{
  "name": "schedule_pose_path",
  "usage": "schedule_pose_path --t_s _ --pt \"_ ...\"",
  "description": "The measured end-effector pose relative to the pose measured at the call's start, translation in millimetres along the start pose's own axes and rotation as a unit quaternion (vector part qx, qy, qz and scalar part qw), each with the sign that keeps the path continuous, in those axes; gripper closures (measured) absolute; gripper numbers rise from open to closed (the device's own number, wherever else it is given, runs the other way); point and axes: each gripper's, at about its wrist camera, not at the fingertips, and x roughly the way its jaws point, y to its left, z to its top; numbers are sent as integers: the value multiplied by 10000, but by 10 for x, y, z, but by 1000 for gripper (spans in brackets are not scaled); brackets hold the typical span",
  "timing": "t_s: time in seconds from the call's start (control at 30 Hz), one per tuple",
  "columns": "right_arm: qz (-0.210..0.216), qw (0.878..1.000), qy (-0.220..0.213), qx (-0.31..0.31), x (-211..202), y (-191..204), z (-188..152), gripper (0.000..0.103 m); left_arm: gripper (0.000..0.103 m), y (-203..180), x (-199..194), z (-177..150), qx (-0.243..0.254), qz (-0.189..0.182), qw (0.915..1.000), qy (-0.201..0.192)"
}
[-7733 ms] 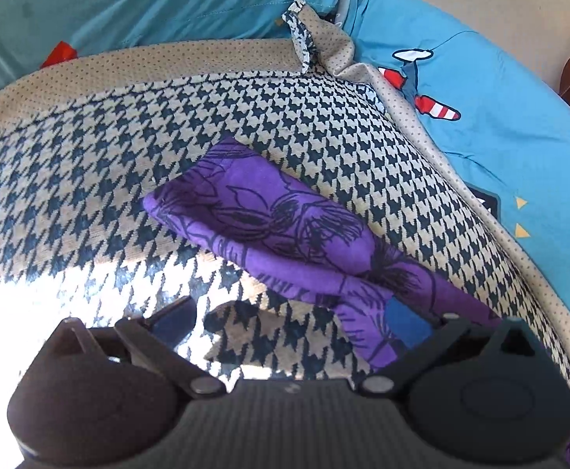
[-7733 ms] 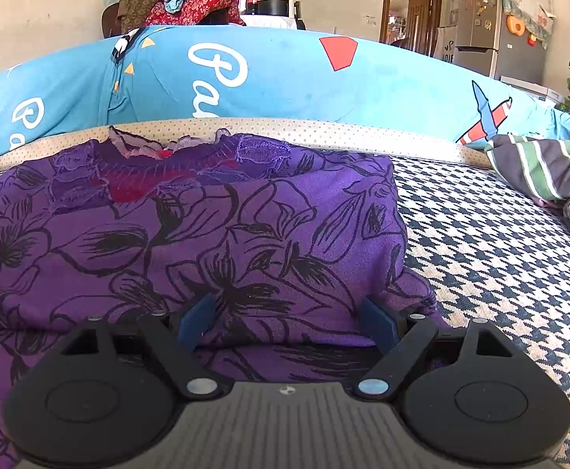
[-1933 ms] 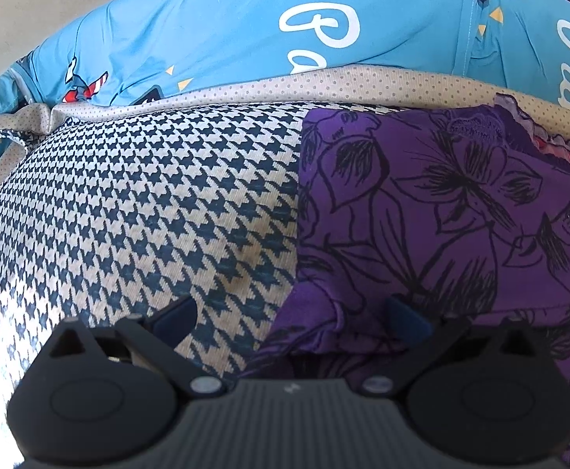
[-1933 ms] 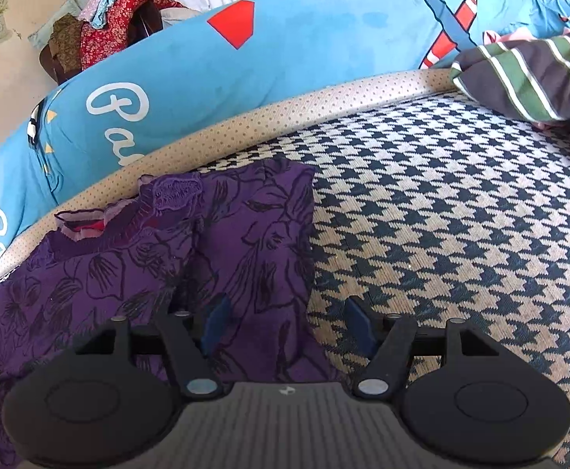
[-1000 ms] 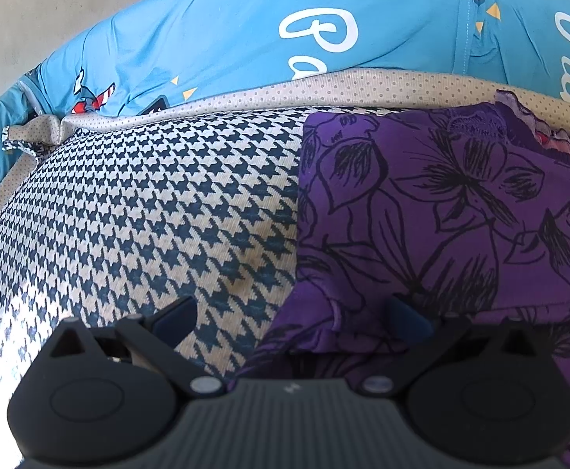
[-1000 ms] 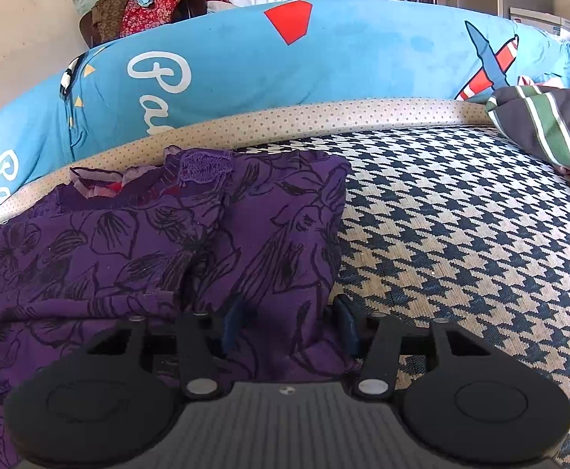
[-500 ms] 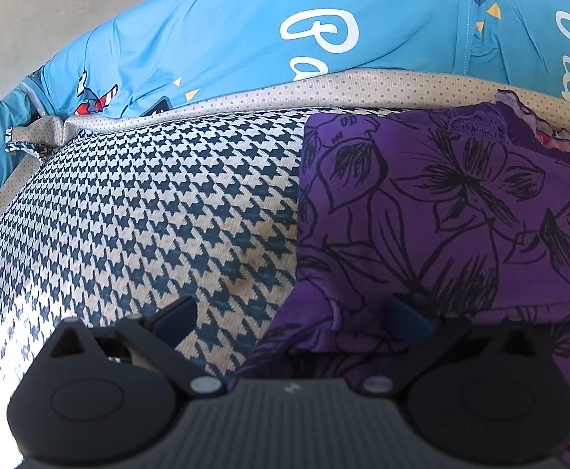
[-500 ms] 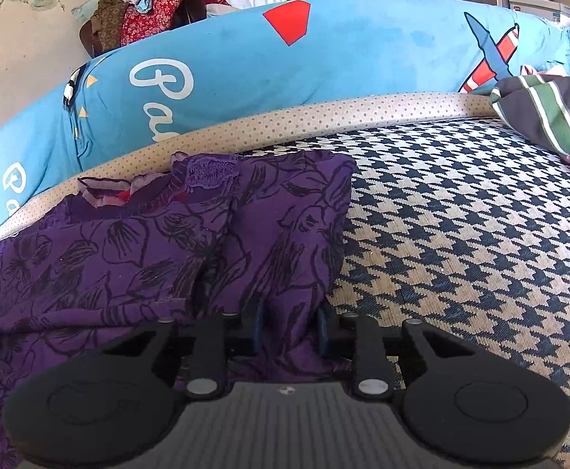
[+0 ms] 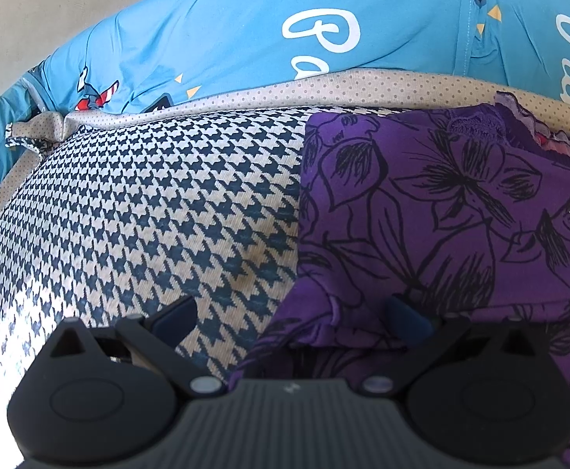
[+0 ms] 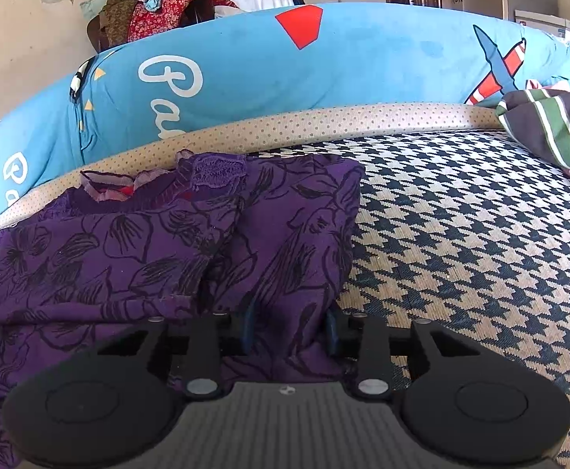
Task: Fold clothes
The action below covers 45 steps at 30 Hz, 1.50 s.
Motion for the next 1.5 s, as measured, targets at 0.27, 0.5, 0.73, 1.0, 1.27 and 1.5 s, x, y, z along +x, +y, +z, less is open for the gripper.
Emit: schedule_pose_path --t_s 0.27,0.5,0.73,1.0,1.27,1.5 --pt "63 9999 -47 105 -39 16 38 85 0 -82 -212 -17 301 -112 9993 -204" --pt "121 9997 -34 221 -49 -4 54 85 0 -168 -396 -50 478 -376 9977 -314" --pt "303 9991 -99 290 -128 -31 95 85 0 -322 -475 -119 712 -528 9955 -331" --pt "494 9976 -137 460 -188 -117 123 86 0 -489 -491 -177 937 -624 9932 -305" --pt "550 9976 -134 387 -220 -110 129 85 0 -594 -446 -237 1106 -674 9914 -211" --pt "516 9937 280 952 -95 -265 80 51 0 -599 -436 -238 1111 -742 9908 -194"
